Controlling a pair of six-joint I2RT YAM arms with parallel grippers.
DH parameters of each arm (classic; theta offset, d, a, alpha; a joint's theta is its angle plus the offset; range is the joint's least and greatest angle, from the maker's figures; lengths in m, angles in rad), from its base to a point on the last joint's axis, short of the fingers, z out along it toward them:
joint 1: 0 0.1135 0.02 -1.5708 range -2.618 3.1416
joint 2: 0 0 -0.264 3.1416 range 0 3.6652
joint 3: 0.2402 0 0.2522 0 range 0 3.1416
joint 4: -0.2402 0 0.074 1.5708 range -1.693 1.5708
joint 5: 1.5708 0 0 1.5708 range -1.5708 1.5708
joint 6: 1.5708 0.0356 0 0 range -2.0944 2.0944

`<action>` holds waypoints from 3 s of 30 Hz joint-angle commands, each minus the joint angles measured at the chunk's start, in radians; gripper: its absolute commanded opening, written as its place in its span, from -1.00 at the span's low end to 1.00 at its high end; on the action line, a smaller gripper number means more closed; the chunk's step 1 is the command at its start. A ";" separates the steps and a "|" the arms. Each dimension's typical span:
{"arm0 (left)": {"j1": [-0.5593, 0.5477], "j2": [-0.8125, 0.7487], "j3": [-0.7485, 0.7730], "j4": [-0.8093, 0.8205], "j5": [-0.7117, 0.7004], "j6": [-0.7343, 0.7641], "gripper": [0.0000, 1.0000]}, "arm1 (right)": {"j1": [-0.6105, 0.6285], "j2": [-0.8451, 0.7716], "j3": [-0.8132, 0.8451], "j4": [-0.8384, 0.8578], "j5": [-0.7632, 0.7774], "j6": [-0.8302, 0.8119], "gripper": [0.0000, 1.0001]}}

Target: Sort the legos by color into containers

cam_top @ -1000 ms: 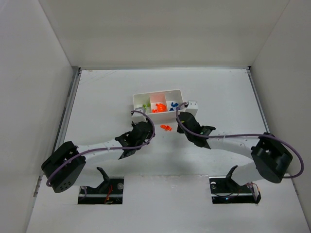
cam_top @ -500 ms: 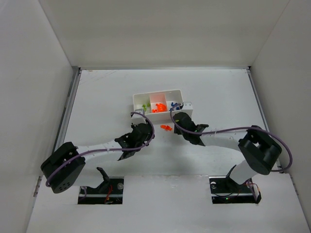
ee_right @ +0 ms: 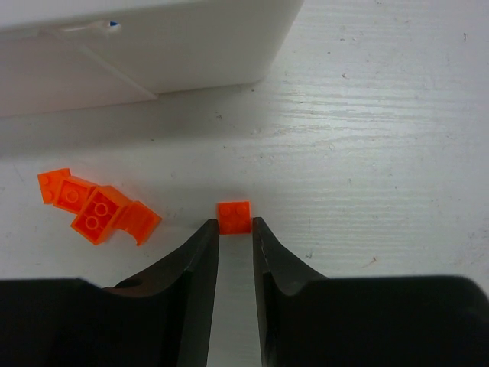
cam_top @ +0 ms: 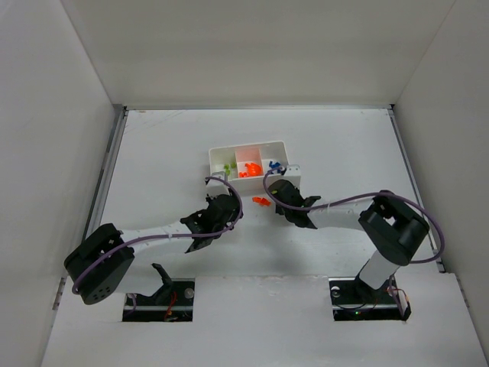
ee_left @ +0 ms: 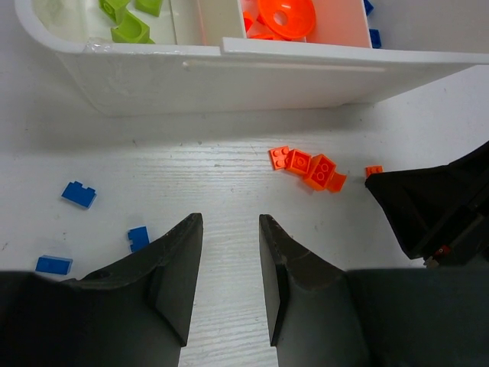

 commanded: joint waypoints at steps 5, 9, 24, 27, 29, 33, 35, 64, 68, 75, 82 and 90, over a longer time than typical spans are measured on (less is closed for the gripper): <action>0.018 -0.019 -0.008 0.026 -0.008 -0.001 -0.34 | -0.006 0.038 0.009 0.018 0.012 0.040 -0.56; 0.022 -0.036 -0.028 0.026 -0.014 -0.004 -0.34 | -0.004 -0.010 -0.008 0.016 0.032 0.040 -0.64; -0.001 -0.014 0.000 0.025 -0.008 -0.007 -0.33 | 0.037 -0.225 0.066 -0.030 0.015 -0.012 -0.64; -0.023 -0.016 0.005 0.025 -0.019 -0.004 -0.34 | 0.039 -0.180 0.162 -0.014 -0.026 -0.059 -0.64; -0.031 -0.017 0.005 0.022 -0.023 -0.012 -0.34 | 0.046 -0.134 0.236 -0.010 -0.034 -0.078 -0.64; -0.055 -0.008 0.000 0.031 -0.036 -0.021 -0.35 | 0.039 -0.006 0.351 0.018 -0.083 -0.099 -0.64; -0.069 0.012 0.011 0.034 -0.039 -0.030 -0.35 | 0.025 0.054 0.400 0.019 -0.106 -0.093 -0.61; -0.133 0.376 0.342 -0.038 -0.008 0.128 -0.52 | -0.055 -0.315 -0.058 0.110 -0.051 -0.015 -0.31; -0.146 0.397 0.373 -0.098 -0.019 0.120 -0.54 | -0.070 -0.323 -0.089 0.124 -0.069 -0.003 -0.26; -0.123 0.449 0.413 -0.136 0.015 0.126 -0.41 | -0.092 -0.333 -0.112 0.153 -0.098 -0.013 -0.24; -0.113 0.483 0.436 -0.156 0.013 0.128 -0.37 | -0.107 -0.358 -0.135 0.164 -0.105 -0.015 -0.18; -0.087 0.535 0.469 -0.132 0.013 0.148 -0.33 | -0.107 -0.366 -0.147 0.165 -0.109 -0.004 -0.14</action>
